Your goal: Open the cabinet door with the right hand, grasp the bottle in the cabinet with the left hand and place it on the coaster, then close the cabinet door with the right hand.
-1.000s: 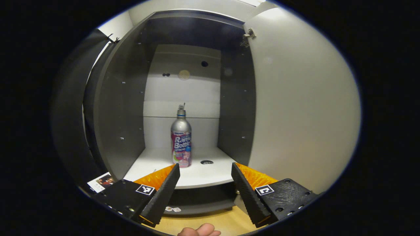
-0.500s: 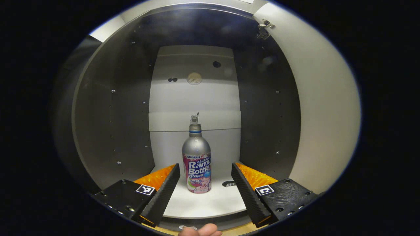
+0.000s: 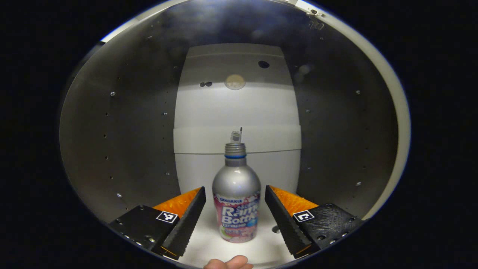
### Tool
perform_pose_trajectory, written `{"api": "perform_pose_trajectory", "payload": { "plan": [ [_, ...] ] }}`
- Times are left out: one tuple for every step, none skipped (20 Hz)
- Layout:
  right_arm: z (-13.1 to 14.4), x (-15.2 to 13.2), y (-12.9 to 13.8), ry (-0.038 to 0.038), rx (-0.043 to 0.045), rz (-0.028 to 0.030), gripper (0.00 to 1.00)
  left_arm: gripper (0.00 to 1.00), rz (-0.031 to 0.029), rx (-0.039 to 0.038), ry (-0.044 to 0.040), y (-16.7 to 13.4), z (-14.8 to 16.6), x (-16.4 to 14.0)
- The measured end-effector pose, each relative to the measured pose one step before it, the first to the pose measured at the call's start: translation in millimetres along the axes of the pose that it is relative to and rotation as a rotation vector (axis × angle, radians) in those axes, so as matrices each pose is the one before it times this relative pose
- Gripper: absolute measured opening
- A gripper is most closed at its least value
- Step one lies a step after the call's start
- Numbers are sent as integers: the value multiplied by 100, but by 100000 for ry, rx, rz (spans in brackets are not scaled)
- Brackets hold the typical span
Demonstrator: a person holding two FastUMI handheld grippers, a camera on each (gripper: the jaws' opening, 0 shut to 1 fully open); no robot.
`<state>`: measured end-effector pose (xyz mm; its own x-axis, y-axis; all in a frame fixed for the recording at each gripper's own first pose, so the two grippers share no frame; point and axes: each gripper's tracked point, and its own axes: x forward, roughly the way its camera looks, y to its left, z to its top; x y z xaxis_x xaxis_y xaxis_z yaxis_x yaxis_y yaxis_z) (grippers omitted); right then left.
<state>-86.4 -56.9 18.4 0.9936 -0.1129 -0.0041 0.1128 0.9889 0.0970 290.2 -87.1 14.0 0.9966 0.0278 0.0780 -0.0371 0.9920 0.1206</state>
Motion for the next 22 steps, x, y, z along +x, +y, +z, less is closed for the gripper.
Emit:
{"api": "perform_pose_trajectory", "payload": {
  "plan": [
    [69,71,-58,401,-793,395,94,96,-2468,-2788,1659,-371,-466,509],
    [95,54,-57,280,-993,358,95,97,-2455,-3334,2582,-408,-428,-9],
    [45,36,-23,287,-831,318,95,87,291,759,-2332,-44,611,550],
    [77,29,-18,184,-476,293,95,76,-26,312,668,-44,-172,-553],
    [-103,-27,50,154,9,456,95,73,317,239,1615,21,-261,-159],
    [58,72,63,27,370,467,95,74,418,859,-745,220,187,-218],
    [8,-9,0,-57,391,517,95,71,-469,-48,-299,-125,193,-377],
    [22,23,52,5,360,709,95,71,-657,-114,-1001,-273,446,-676],
    [1,119,-2,-56,562,707,95,71,-212,33,-1203,-70,530,-1014],
    [8,151,-26,35,725,713,94,71,-808,-112,-932,-20,602,-1187],
    [-28,31,31,253,732,922,94,71,-475,-12,-1022,119,433,-1109],
    [-74,-77,30,96,446,933,94,71,-2,622,-866,179,277,-843],
    [-12,-10,-9,225,54,1003,94,81,1146,957,-729,285,373,-1256],
    [73,68,-13,453,-387,1300,95,71,927,602,-603,519,212,-1280],
    [-64,102,76,848,-312,1504,94,71,674,268,94,521,175,-1586],
    [5,63,15,944,191,1533,94,71,441,-481,477,812,-93,-1571],
    [-115,-25,82,955,742,1514,94,71,385,-1103,299,671,-81,-2025],
    [9,-23,32,292,1131,1194,94,71,942,-637,440,1041,70,-1775],
    [9,11,-2,-77,1711,712,94,71,401,589,78,1012,-94,-1946],
    [-124,73,-47,-373,3044,17,94,71,1735,2971,-518,1142,28,-2123],
    [-190,-42,31,-177,4481,-1214,94,60,2181,3308,-1317,1486,109,-2203],
    [-215,-120,-20,-684,4599,-1823,94,82,-581,1720,-1319,983,180,-2113]
  ]
}}
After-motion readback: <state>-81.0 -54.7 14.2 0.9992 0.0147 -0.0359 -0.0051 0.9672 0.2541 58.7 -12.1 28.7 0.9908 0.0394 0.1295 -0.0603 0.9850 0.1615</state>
